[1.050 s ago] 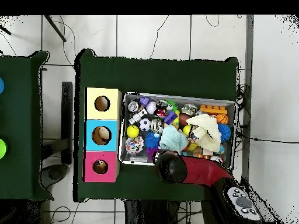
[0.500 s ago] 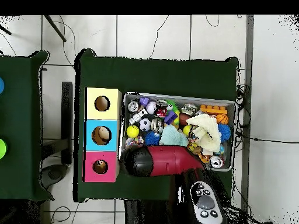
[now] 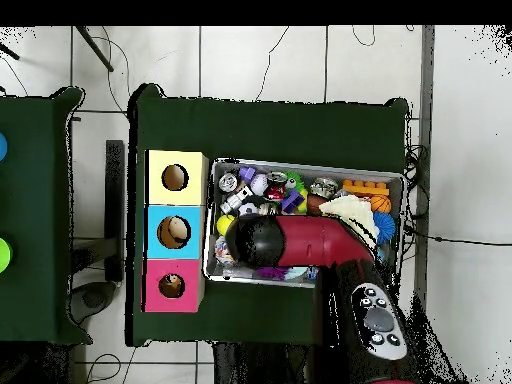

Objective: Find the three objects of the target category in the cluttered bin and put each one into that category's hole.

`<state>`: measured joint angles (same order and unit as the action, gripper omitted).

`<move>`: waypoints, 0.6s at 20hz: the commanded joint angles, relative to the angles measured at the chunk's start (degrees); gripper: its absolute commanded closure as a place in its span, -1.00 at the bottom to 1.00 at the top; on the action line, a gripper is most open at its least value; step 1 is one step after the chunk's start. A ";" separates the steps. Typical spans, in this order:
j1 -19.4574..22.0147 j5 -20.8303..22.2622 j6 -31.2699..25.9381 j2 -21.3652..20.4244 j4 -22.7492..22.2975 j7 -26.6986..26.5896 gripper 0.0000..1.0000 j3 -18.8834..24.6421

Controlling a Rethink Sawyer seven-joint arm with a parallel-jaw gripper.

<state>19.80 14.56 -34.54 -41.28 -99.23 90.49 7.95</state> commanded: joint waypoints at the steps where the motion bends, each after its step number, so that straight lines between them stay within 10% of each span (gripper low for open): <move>1: 4.55 1.11 -10.85 6.55 15.39 -6.17 -1.00 4.68; 12: 5.57 2.06 -21.67 7.23 24.19 -7.55 -1.00 5.26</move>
<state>25.08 15.14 -45.83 -35.67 -83.71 90.49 8.02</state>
